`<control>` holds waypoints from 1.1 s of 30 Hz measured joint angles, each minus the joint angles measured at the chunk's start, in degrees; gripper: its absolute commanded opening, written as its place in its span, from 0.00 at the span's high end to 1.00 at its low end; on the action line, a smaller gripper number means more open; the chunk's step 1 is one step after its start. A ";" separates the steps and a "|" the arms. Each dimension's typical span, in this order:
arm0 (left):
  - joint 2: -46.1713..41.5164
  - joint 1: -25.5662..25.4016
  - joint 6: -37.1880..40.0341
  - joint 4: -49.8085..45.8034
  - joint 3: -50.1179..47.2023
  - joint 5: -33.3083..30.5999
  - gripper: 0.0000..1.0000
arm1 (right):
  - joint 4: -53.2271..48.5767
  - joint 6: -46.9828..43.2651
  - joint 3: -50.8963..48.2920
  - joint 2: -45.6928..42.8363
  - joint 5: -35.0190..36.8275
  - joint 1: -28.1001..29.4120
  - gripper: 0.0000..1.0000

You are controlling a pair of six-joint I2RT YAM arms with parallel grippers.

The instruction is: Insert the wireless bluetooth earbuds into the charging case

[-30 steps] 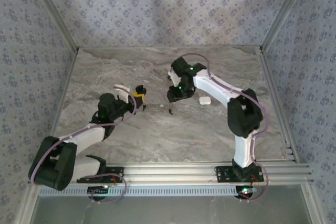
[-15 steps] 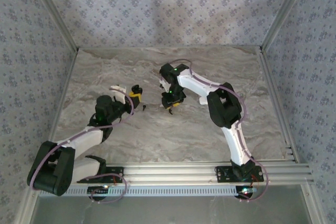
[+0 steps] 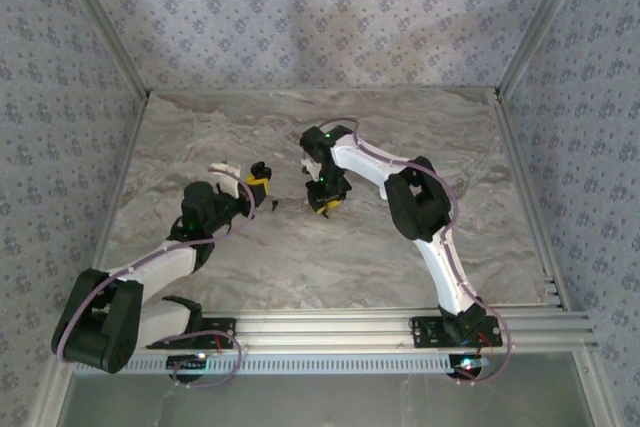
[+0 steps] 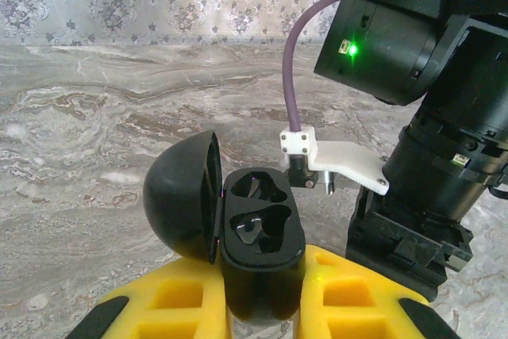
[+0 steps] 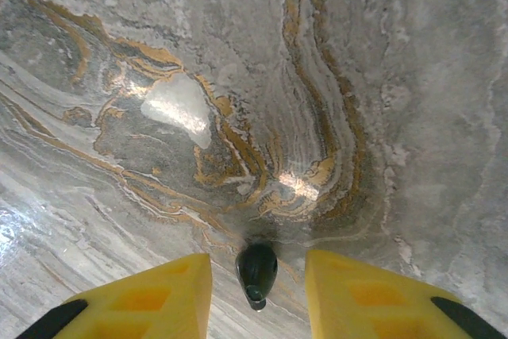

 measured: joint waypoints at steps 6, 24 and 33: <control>0.00 0.00 -0.02 0.00 0.00 0.00 0.85 | -0.17 0.07 0.11 0.70 0.42 0.11 0.70; -0.57 -0.07 0.68 -2.12 0.13 1.16 0.85 | 5.73 4.20 -7.85 -4.46 1.55 0.17 0.82; 5.42 -6.51 0.46 2.19 4.59 1.53 0.87 | 28.81 15.63 -32.02 -29.94 0.50 -4.90 0.83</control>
